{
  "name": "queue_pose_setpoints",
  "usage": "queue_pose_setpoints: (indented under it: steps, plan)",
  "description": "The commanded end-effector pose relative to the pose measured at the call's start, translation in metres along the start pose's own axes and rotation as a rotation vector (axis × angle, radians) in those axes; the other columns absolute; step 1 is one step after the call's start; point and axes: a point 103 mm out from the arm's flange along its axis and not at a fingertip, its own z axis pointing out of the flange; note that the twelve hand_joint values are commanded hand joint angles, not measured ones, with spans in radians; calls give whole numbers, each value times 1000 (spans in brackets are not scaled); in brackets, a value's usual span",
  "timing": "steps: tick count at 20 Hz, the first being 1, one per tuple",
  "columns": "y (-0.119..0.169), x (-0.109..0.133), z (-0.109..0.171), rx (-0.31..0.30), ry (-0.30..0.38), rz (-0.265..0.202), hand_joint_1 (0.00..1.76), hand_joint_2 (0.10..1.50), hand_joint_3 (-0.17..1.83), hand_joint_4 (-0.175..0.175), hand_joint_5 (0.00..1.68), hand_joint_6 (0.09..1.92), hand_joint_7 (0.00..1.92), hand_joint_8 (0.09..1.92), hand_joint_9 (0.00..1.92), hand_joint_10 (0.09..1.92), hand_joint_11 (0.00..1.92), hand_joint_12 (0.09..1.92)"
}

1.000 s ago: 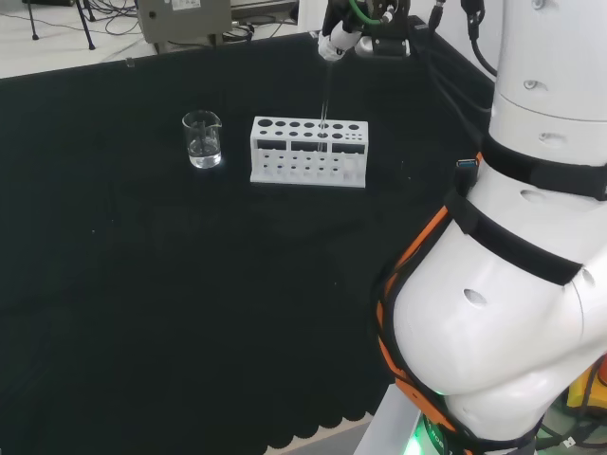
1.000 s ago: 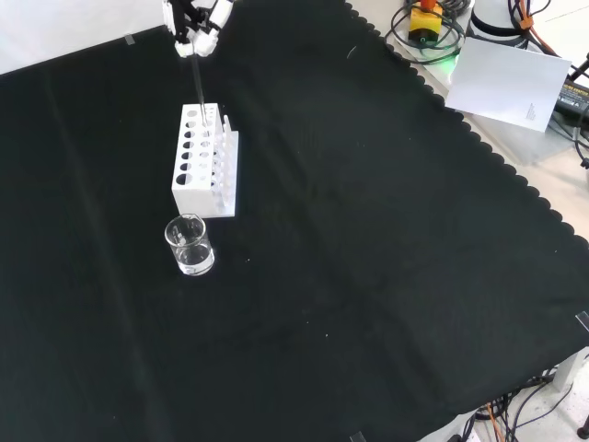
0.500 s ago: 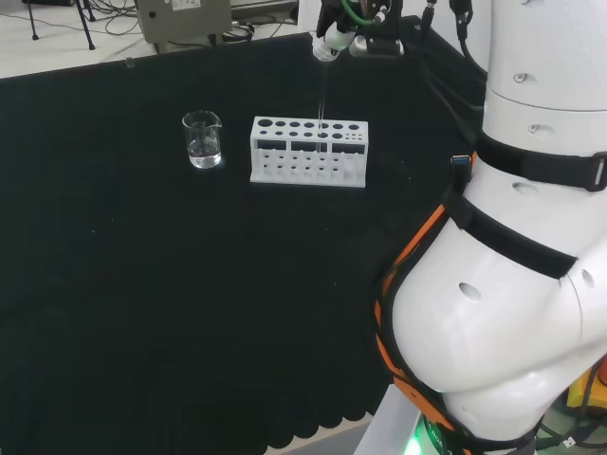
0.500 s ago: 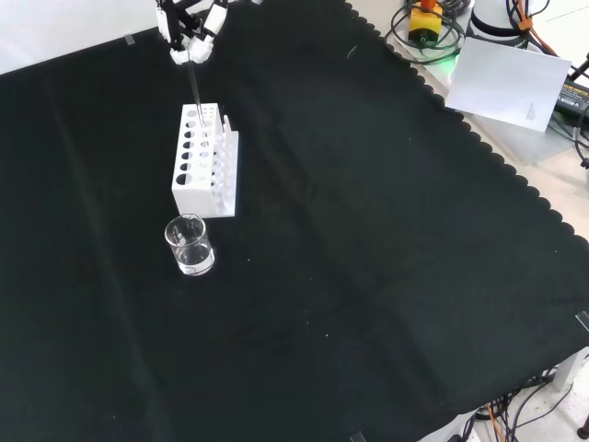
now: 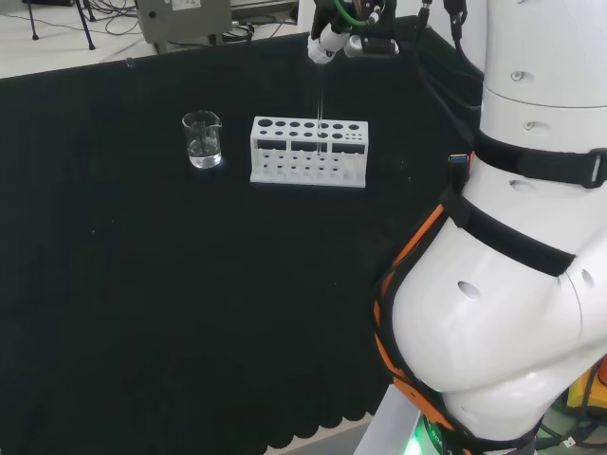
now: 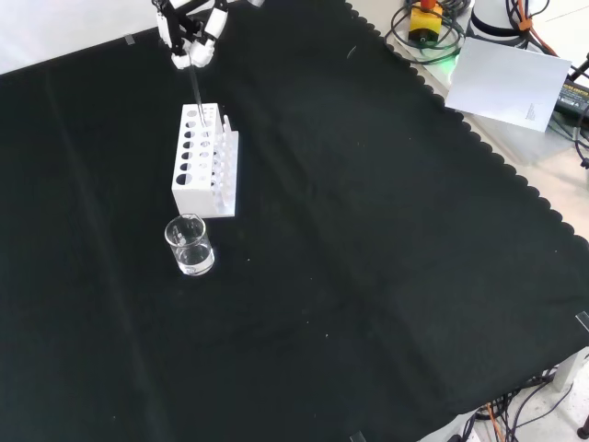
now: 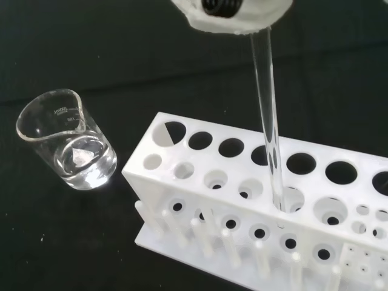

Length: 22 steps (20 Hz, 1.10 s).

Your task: Put the glass rod back on the white test tube rack.

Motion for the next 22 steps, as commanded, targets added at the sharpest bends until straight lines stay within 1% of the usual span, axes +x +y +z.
queue_pose_setpoints:
  steps: [1, 10, 22]
  plan:
    - [1, -1, 5, 12, 2, 2, 1236, 1024, -175, -175, 1501, 97, 1584, 912, 1920, 442, 1807, 841]
    - [6, -1, 15, 31, 7, 7, 1236, 1024, -175, -175, 1502, 96, 1585, 911, 1920, 441, 1807, 842]
    - [8, -4, 19, 49, 12, 11, 1236, 1024, -175, -175, 1503, 93, 1585, 909, 1919, 439, 1806, 842]
